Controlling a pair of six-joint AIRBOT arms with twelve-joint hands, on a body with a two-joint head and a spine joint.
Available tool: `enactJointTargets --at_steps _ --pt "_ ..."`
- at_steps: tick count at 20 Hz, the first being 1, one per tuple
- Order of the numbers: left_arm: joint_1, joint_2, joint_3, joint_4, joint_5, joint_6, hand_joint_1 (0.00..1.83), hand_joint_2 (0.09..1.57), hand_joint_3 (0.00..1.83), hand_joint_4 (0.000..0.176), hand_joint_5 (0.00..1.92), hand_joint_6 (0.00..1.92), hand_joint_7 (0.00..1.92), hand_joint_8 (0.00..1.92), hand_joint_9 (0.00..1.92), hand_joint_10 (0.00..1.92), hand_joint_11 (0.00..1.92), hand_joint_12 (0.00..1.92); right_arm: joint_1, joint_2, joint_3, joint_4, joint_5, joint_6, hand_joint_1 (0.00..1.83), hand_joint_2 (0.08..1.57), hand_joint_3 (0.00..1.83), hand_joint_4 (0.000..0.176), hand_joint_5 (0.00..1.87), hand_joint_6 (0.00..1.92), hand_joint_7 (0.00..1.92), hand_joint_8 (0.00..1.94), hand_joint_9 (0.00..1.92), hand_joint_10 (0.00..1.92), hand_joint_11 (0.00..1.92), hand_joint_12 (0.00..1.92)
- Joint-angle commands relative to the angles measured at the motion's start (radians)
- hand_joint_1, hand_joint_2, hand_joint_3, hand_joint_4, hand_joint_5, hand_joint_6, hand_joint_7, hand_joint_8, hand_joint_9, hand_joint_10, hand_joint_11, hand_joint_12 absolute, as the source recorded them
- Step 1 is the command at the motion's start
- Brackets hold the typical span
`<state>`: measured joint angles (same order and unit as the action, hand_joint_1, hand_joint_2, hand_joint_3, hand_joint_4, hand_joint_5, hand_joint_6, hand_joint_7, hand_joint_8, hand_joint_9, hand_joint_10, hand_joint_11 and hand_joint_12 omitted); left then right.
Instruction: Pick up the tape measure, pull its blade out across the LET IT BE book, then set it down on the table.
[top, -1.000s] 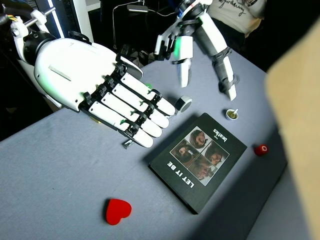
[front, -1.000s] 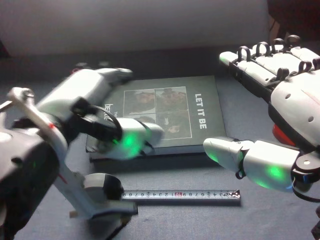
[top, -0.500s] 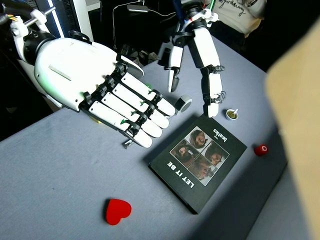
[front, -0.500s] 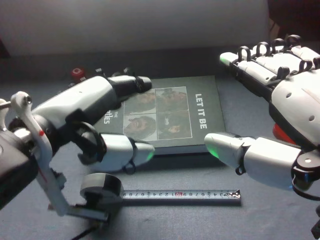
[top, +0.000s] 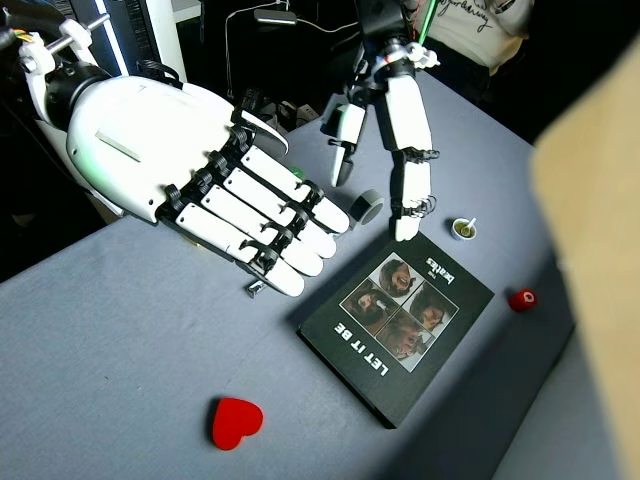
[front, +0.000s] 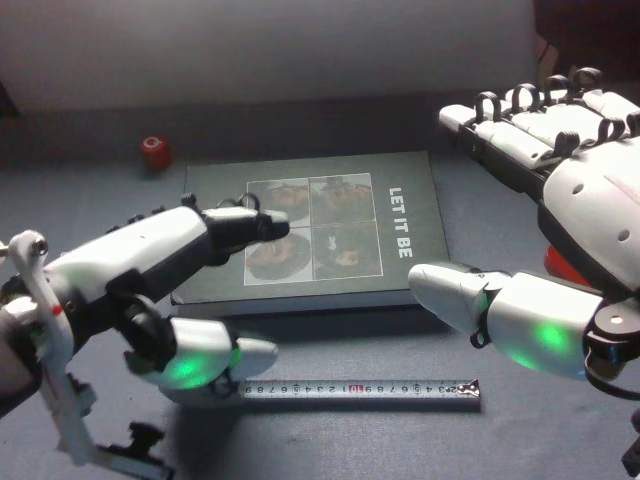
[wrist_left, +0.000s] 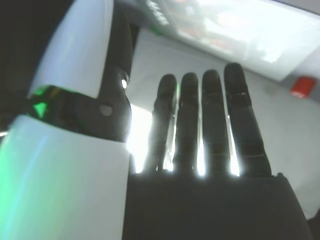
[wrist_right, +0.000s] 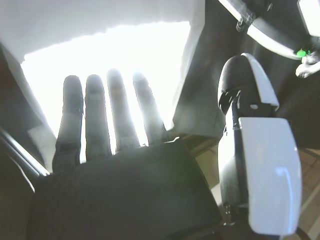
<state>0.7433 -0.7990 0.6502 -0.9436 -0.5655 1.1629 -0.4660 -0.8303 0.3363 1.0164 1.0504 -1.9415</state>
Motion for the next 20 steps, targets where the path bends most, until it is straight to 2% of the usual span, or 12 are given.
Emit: enactJointTargets --at_steps 1,7,15,20 --pt "0.0 0.005 0.008 0.046 -0.069 -0.022 1.17 1.03 0.0 0.0 0.29 0.0 0.27 0.0 0.26 0.0 0.2 0.37 0.004 0.005 -0.007 -0.086 0.075 0.008 0.18 1.13 0.0 0.019 0.14 0.0 0.16 0.0 0.11 0.0 0.0 0.47" --pt "0.076 0.006 0.023 0.075 -0.123 -0.087 1.17 1.02 0.0 0.0 0.3 0.01 0.29 0.01 0.27 0.0 0.2 0.37 0.003 0.005 -0.007 -0.088 0.076 0.009 0.23 1.11 0.0 0.016 0.15 0.0 0.17 0.0 0.11 0.0 0.0 0.46" --pt "0.143 0.005 0.04 0.118 -0.14 -0.12 1.18 1.03 0.0 0.0 0.3 0.0 0.3 0.01 0.28 0.01 0.2 0.36 0.003 0.005 -0.007 -0.089 0.078 0.01 0.23 1.11 0.0 0.015 0.14 0.0 0.18 0.0 0.11 0.0 0.0 0.44" --pt "0.185 -0.007 0.035 0.124 -0.181 -0.136 1.18 1.03 0.0 0.0 0.32 0.01 0.3 0.0 0.28 0.0 0.2 0.36 0.004 0.005 -0.007 -0.089 0.079 0.011 0.22 1.12 0.0 0.013 0.17 0.0 0.19 0.0 0.13 0.0 0.0 0.53"
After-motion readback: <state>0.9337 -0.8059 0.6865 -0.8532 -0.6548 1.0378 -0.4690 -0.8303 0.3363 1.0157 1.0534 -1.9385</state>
